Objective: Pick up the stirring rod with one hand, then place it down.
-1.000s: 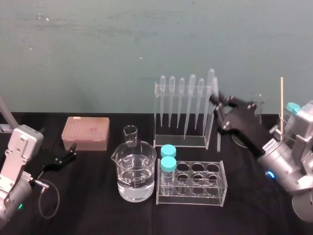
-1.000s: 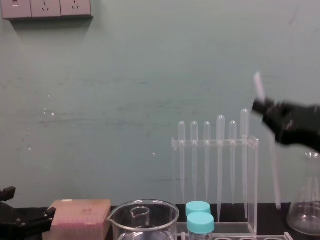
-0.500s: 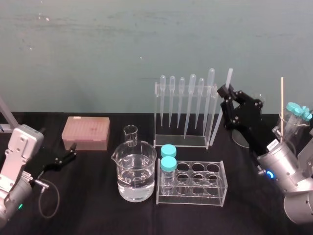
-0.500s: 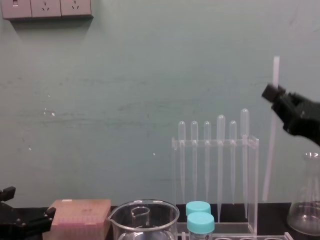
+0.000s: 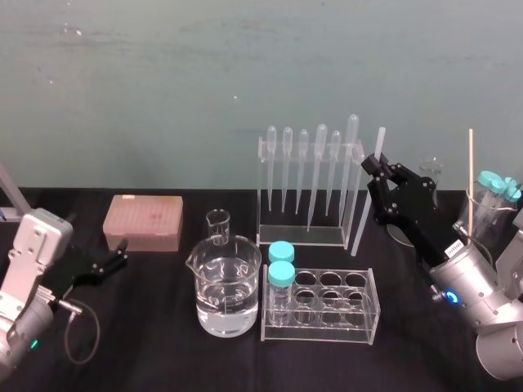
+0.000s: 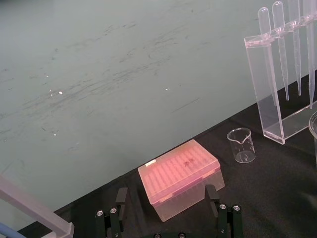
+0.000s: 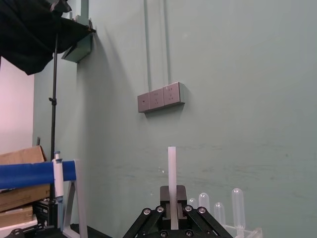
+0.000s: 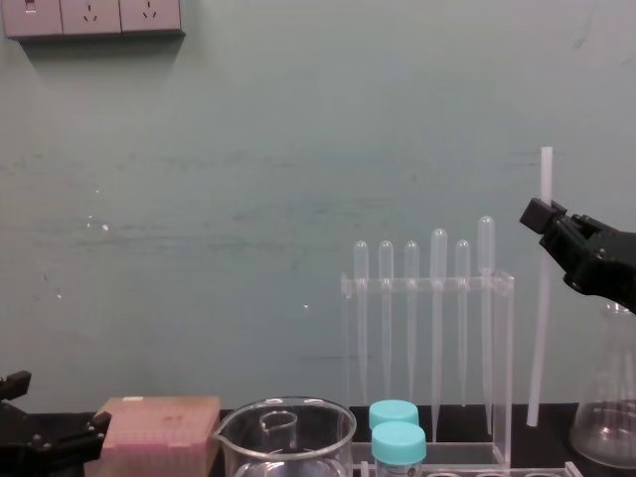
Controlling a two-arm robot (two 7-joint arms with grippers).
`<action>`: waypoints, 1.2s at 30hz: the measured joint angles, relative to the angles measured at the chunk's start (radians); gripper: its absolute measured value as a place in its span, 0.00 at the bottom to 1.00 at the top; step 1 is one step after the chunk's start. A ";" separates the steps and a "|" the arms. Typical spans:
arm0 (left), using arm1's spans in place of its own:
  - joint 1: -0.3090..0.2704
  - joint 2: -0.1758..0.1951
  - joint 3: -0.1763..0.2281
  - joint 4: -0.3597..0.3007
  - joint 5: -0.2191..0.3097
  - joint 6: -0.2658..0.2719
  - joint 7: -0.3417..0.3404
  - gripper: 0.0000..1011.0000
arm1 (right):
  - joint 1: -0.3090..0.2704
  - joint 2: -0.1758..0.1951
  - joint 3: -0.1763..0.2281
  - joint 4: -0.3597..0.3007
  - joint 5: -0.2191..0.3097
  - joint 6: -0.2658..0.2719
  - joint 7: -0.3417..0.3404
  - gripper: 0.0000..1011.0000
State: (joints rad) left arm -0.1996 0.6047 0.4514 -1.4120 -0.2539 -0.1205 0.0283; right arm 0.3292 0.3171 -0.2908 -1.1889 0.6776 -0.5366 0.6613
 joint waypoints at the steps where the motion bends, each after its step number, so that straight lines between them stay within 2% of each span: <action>1: 0.000 0.000 0.000 0.000 0.000 0.000 0.000 0.99 | 0.000 0.000 0.000 0.000 0.000 -0.001 0.000 0.07; 36: 0.000 0.000 0.000 0.000 0.000 0.000 0.000 0.99 | 0.001 -0.001 -0.002 0.000 0.002 -0.009 0.004 0.07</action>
State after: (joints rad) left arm -0.1995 0.6047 0.4514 -1.4120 -0.2538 -0.1205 0.0283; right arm 0.3305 0.3164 -0.2929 -1.1891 0.6795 -0.5452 0.6650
